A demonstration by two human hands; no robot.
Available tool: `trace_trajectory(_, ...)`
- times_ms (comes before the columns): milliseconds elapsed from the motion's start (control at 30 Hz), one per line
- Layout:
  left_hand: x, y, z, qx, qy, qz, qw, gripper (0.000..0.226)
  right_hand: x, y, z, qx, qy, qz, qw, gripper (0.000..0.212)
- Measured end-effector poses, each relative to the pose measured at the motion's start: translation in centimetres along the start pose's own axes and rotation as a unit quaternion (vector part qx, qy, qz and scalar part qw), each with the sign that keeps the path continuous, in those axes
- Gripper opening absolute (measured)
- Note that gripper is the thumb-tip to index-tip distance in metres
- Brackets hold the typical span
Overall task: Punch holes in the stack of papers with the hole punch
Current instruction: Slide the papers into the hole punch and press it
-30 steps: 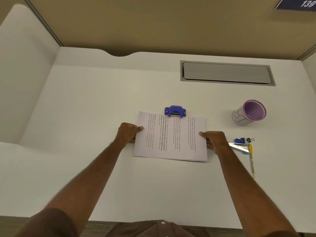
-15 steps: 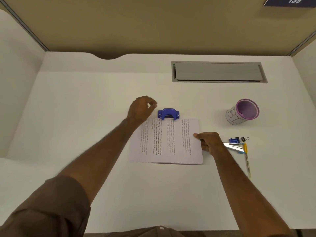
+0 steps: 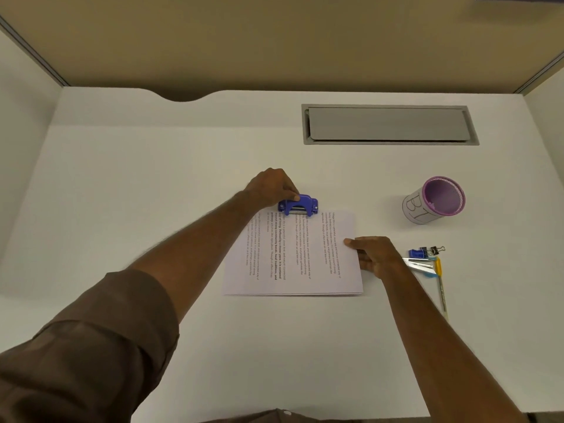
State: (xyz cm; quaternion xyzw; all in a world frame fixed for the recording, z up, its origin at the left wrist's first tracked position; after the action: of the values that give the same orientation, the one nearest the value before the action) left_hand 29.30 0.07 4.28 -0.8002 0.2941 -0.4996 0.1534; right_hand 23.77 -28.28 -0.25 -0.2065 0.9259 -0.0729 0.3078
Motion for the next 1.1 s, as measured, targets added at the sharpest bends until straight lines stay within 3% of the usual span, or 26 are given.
trace_trajectory(1100, -1.1, 0.2, -0.9, 0.015, 0.001, -0.031, 0.999, 0.031, -0.7, 0.8, 0.5, -0.009, 0.006, -0.001, 1.0, 0.015)
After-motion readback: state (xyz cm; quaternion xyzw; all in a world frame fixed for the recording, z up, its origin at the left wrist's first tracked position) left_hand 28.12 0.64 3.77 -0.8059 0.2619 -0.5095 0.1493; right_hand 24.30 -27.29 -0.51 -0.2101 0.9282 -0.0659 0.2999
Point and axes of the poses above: each hand's wrist, its own z-axis towards the middle knuckle, its own y-axis out of the palm, x = y × z, the point moved 5 cm from there along z, towards the middle knuckle, and after that the axes turned 14 degrees about -z, right-handed, at the moved point
